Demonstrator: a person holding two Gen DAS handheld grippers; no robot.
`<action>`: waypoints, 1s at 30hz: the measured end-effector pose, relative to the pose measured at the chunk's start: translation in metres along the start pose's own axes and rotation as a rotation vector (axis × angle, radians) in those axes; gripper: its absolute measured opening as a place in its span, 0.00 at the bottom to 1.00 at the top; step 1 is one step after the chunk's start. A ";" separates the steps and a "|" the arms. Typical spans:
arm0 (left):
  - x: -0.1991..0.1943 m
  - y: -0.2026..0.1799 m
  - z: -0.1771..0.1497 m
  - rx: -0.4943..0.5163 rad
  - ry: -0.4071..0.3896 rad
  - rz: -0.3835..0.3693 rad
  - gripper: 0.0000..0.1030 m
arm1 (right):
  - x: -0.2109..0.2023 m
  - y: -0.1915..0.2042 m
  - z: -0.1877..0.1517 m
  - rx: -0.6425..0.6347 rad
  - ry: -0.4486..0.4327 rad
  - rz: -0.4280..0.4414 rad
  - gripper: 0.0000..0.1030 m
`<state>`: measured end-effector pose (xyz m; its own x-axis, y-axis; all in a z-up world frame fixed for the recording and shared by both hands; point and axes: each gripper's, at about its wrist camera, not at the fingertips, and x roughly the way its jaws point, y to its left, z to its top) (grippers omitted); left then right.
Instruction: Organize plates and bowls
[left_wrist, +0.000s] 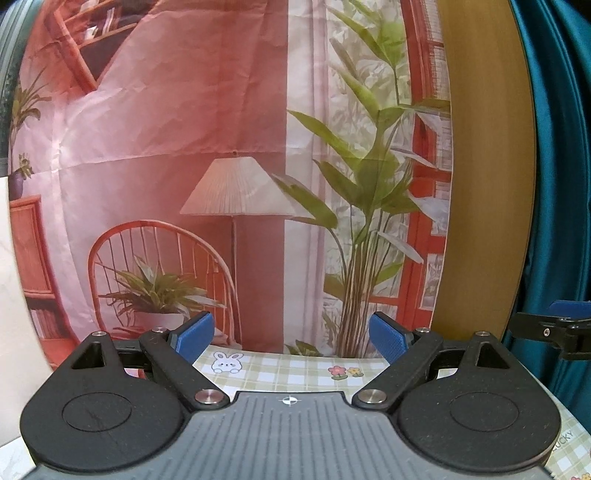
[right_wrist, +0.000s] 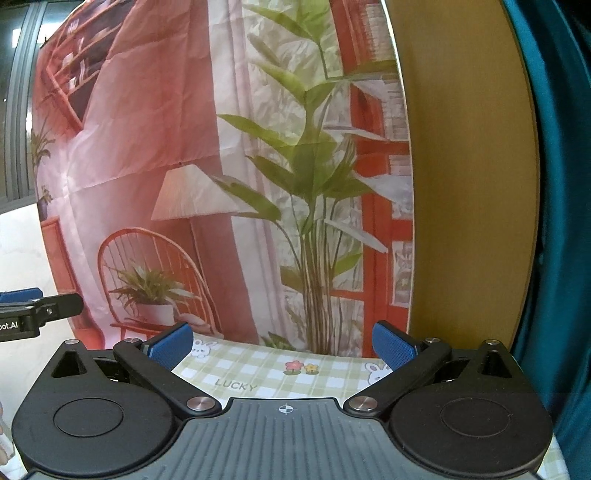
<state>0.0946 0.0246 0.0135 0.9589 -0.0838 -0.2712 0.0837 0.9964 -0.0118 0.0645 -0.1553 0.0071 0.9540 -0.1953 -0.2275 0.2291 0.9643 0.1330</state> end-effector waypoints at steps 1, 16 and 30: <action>0.000 0.000 0.000 0.001 -0.001 0.002 0.90 | -0.001 0.000 0.000 0.001 -0.001 0.000 1.00; -0.002 -0.002 0.006 0.006 -0.001 0.036 0.90 | -0.009 -0.004 0.004 0.008 -0.022 -0.003 1.00; -0.004 0.001 0.011 -0.001 -0.010 0.052 0.90 | -0.013 -0.005 0.006 0.009 -0.031 -0.007 1.00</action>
<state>0.0933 0.0253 0.0248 0.9647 -0.0324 -0.2615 0.0337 0.9994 0.0007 0.0516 -0.1588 0.0149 0.9579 -0.2072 -0.1988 0.2370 0.9614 0.1400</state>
